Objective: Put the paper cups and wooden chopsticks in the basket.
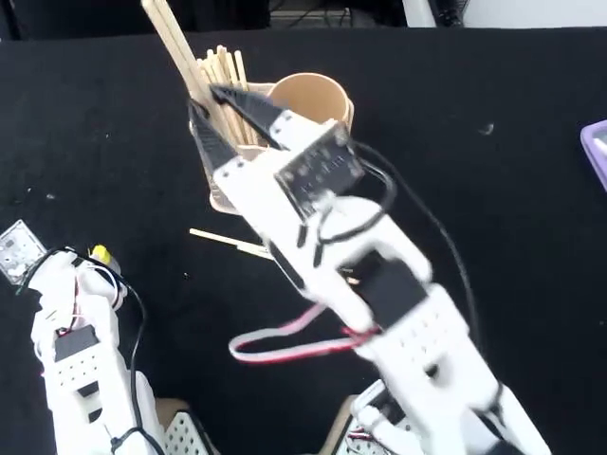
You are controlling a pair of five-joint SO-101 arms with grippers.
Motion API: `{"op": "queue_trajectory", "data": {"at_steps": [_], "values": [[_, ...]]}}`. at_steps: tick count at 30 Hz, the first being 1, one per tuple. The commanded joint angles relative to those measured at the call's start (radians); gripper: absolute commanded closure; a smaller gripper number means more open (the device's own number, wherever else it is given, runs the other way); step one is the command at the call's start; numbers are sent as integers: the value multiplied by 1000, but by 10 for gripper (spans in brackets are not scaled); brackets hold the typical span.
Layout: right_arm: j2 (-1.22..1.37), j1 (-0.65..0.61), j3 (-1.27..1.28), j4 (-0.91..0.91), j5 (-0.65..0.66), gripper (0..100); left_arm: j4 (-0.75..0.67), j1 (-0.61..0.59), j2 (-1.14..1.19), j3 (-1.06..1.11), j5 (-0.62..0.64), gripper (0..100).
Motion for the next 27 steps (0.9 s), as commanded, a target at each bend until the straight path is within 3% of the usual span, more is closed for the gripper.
{"op": "queue_trajectory", "data": {"at_steps": [1,5,13,16,20,27], "values": [[150,46,-7,-233,-3,987,-17,-5,-14,-71,8,837],[298,114,-7,-341,-9,987,-17,-5,-14,-71,8,837],[432,124,-2,-333,-9,986,-17,-4,-14,-71,8,837],[438,124,-25,-215,-9,969,-17,-4,-14,-71,8,837],[437,127,-124,8,-11,831,-17,-4,-14,-71,8,837],[343,126,-361,358,-3,893,-17,-4,-14,-70,8,837]]}}
